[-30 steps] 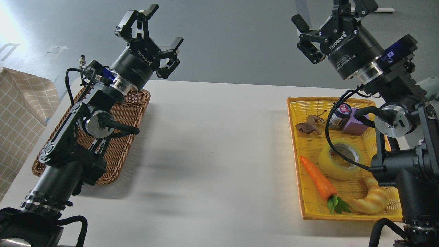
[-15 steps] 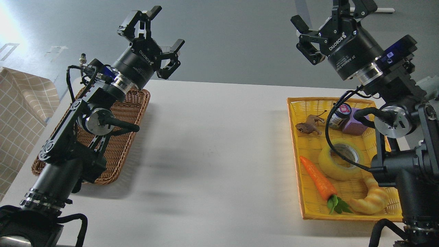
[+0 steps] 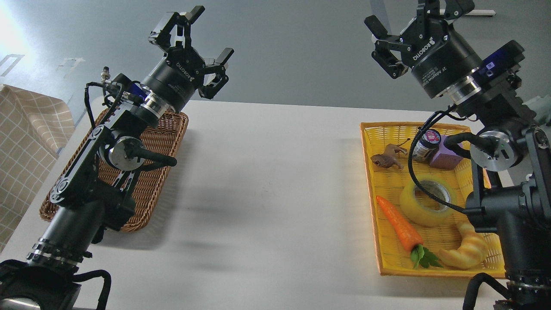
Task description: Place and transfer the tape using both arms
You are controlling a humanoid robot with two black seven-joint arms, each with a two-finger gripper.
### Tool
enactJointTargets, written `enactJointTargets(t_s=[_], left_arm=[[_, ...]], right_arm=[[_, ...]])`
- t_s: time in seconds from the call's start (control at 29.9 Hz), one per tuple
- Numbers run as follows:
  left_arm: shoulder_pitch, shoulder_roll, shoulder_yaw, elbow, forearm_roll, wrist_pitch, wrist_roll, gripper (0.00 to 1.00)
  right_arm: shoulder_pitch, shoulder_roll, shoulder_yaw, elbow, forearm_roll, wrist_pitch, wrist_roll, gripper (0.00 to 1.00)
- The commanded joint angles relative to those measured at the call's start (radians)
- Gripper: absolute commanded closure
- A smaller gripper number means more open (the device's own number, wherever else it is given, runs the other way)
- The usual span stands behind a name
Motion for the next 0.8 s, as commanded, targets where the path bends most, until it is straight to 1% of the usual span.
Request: enactJointTargets(t_s=[0.0,0.2,0.33,0.53,0.67,0.77], left_arm=[[-0.003,0.003,0.000,0.000,0.000,-0.001,-0.008,0.02],[-0.014,0.011,0.000,0.002,0.008,0.006,-0.003,0.02],[-0.029,0.028,0.001,0.000,0.014,0.052,-0.004,0.02],[-0.041,0.029,0.000,-0.003,0.009,0.041,-0.014,0.02],[-0.038,0.029,-0.002,-0.020,0.008,0.039,-0.032,0.02],[-0.037,0.029,-0.002,-0.023,0.009,0.041,-0.034,0.02]], right_arm=[[0.003,0.000,0.000,0.000,0.000,0.000,0.000,0.00],[-0.008,0.000,0.005,0.000,0.000,-0.003,0.000,0.00],[-0.013,0.000,0.003,-0.002,-0.001,0.000,0.000,0.00],[-0.005,0.000,0.005,0.015,-0.001,-0.008,0.000,0.00],[-0.005,0.000,0.005,0.023,-0.001,-0.011,0.000,0.00],[-0.005,-0.014,0.011,0.027,-0.001,-0.011,0.002,0.00]])
